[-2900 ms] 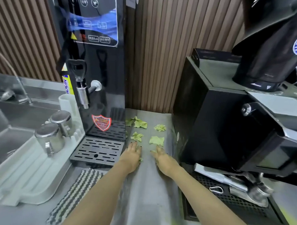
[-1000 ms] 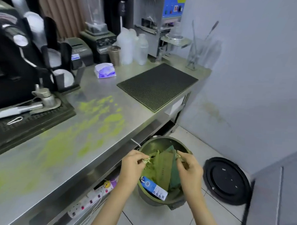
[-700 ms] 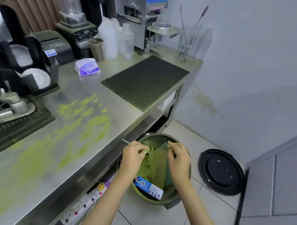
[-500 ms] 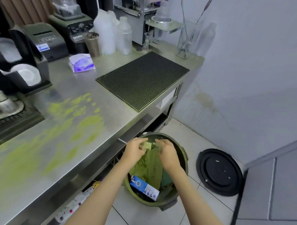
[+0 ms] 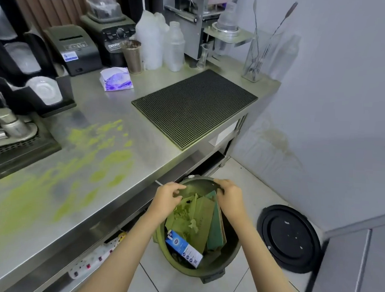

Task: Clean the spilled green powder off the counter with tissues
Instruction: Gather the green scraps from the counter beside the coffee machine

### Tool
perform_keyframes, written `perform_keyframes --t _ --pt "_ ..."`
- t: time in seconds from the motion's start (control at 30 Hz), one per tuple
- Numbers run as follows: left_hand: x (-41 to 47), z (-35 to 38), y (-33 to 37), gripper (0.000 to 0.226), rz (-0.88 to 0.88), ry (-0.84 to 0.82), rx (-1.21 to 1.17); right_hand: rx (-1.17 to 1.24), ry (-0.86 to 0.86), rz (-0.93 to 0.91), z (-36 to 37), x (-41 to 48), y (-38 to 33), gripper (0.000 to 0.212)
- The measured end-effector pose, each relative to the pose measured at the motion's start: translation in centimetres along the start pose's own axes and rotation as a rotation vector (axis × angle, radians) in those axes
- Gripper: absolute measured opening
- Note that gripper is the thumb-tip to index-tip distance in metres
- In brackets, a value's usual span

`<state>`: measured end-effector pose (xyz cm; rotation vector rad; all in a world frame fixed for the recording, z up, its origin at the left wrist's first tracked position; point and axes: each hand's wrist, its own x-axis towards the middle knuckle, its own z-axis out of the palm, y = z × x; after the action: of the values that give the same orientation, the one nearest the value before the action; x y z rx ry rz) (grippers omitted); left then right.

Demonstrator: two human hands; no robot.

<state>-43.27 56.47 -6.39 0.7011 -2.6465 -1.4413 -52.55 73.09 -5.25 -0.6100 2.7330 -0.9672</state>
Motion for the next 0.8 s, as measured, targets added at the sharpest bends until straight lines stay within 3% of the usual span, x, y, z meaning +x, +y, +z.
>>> perform_keyframes --t 0.13,0.3,0.57,0.8 --pt "-1.0 -2.1 1.0 0.035 0.084 0.069 0.025 0.021 0.019 -0.07 -1.3 0.7 -2.4 0.039" --pt "-3.0 -7.1 1.3 0.034 0.122 0.249 0.115 0.043 0.051 -0.284 -1.7 1.4 -8.8 0.038" --pt "-12.4 -20.1 -3.4 0.034 -0.046 0.592 0.226 0.09 -0.1 -0.662 4.0 -1.8 -23.9 0.035" --pt "-22.9 -30.3 -11.1 0.033 -0.212 0.813 0.222 0.145 -0.246 -0.821 14.2 -8.7 -36.2 0.039"
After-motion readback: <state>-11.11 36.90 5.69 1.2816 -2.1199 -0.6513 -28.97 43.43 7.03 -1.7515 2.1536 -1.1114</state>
